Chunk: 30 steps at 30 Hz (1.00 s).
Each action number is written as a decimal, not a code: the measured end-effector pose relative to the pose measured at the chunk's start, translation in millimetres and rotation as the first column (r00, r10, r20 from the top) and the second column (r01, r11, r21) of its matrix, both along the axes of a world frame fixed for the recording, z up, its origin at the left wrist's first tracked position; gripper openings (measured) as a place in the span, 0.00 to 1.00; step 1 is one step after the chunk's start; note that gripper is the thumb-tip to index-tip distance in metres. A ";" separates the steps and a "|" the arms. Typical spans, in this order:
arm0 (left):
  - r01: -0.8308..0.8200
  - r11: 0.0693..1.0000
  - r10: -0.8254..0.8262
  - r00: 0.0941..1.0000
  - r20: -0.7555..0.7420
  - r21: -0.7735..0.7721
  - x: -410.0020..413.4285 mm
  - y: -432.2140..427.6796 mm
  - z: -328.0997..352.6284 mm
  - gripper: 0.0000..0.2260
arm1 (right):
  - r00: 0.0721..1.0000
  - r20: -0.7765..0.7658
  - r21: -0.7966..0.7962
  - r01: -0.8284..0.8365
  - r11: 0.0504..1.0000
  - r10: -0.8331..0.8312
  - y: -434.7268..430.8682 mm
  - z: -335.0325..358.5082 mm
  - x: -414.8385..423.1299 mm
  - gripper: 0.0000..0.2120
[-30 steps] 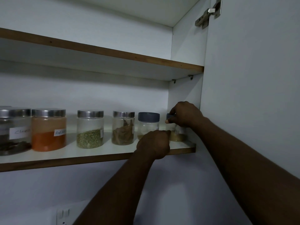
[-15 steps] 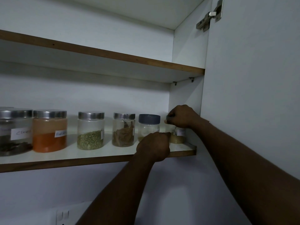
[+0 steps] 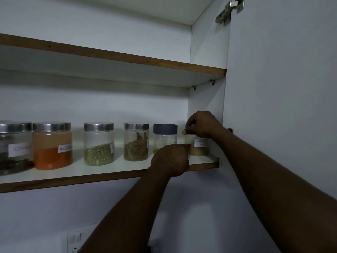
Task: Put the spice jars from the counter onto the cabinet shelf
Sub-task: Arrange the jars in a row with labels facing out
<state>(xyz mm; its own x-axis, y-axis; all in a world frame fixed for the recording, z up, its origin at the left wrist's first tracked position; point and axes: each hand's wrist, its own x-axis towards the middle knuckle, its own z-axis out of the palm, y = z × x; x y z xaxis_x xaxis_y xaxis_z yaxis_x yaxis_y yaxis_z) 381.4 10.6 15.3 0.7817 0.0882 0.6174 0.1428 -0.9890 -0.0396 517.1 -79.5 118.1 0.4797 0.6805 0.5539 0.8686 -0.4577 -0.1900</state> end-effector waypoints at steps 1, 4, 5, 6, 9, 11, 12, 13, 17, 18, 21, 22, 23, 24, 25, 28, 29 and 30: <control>-0.004 1.000 0.004 1.000 0.004 -0.002 -0.2 0.0 -0.4 0.17 | 1.000 -0.001 0.002 0.001 1.000 -0.001 1.2 -0.2 1.5 0.19; -0.015 1.000 0.015 0.999 0.028 -0.007 -0.5 -0.2 -1.4 0.16 | 1.000 0.006 0.007 -0.002 1.000 0.002 3.1 -0.3 4.5 0.19; -0.022 1.000 0.023 0.999 0.045 -0.013 -1.4 -0.9 -1.2 0.16 | 1.000 0.014 0.013 -0.003 1.000 0.003 3.1 -0.5 4.8 0.19; -0.029 0.999 0.031 0.998 0.060 -0.034 -2.9 -1.7 -0.5 0.15 | 1.000 0.025 0.029 -0.007 1.000 0.006 2.4 -1.1 4.9 0.20; -0.054 0.979 0.081 0.988 0.130 -0.197 -12.8 -0.5 0.7 0.12 | 0.998 0.049 0.168 -0.052 0.985 0.044 -0.5 -5.1 4.2 0.20; -0.128 0.959 0.182 0.962 0.202 -0.252 -22.5 2.7 0.1 0.08 | 0.992 0.110 0.277 -0.096 0.956 0.068 -1.9 -6.6 3.5 0.17; -0.173 0.949 0.235 0.945 0.226 -0.264 -27.7 4.8 -0.7 0.07 | 0.988 0.133 0.307 -0.120 0.944 0.082 -2.7 -6.7 2.7 0.16; -0.208 0.938 0.277 0.931 0.239 -0.277 -32.8 6.8 -1.5 0.06 | 0.985 0.143 0.316 -0.143 0.938 0.101 -3.5 -6.5 1.0 0.17; -0.283 0.898 0.372 0.897 0.240 -0.336 -43.4 7.0 -1.1 0.08 | 0.966 0.204 0.151 -0.190 0.970 0.157 -1.9 -7.6 -15.4 0.22; -0.301 0.887 0.394 0.889 0.234 -0.350 -42.3 5.1 -0.6 0.09 | 0.957 0.220 0.089 -0.212 0.973 0.188 1.2 -8.9 -21.4 0.23; -0.348 0.865 0.441 0.871 0.217 -0.361 -38.8 0.8 -0.6 0.10 | 0.927 0.276 -0.095 -0.236 0.967 0.253 15.6 -12.4 -38.3 0.22; -0.355 0.862 0.445 0.871 0.206 -0.361 -38.1 0.3 -0.8 0.11 | 0.916 0.309 -0.137 -0.223 0.965 0.256 19.9 -13.3 -41.7 0.20; -0.363 0.862 0.446 0.875 0.190 -0.354 -37.3 0.9 -1.2 0.12 | 0.907 0.333 -0.148 -0.218 0.965 0.256 22.7 -13.6 -44.5 0.19; -0.374 0.865 0.445 0.880 0.166 -0.335 -36.2 1.3 -2.0 0.13 | 0.904 0.343 -0.137 -0.220 0.966 0.254 23.9 -13.2 -46.3 0.18; -0.389 0.870 0.444 0.885 0.138 -0.304 -35.1 1.3 -2.5 0.14 | 0.906 0.343 -0.117 -0.222 0.968 0.250 24.1 -12.4 -47.1 0.18; -0.432 0.877 0.454 0.889 0.065 -0.211 -31.7 0.7 -2.2 0.14 | 0.921 0.316 -0.064 -0.220 0.973 0.229 24.9 -11.1 -45.3 0.20; -0.438 0.876 0.455 0.889 0.048 -0.202 -30.6 1.2 -1.6 0.14 | 0.926 0.301 -0.055 -0.222 0.973 0.228 25.7 -10.9 -44.2 0.21; -0.440 0.873 0.455 0.890 0.031 -0.209 -30.1 1.4 -1.2 0.15 | 0.928 0.290 -0.050 -0.228 0.972 0.233 27.0 -10.9 -42.7 0.21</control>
<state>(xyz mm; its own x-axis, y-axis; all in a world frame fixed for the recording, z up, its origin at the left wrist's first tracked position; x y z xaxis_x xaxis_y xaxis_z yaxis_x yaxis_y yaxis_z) 351.4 12.0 14.0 0.5816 0.5396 0.6088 0.5667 -0.8056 0.1727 474.3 -52.5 107.2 0.1274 0.7622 0.6346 0.9664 -0.2393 0.0934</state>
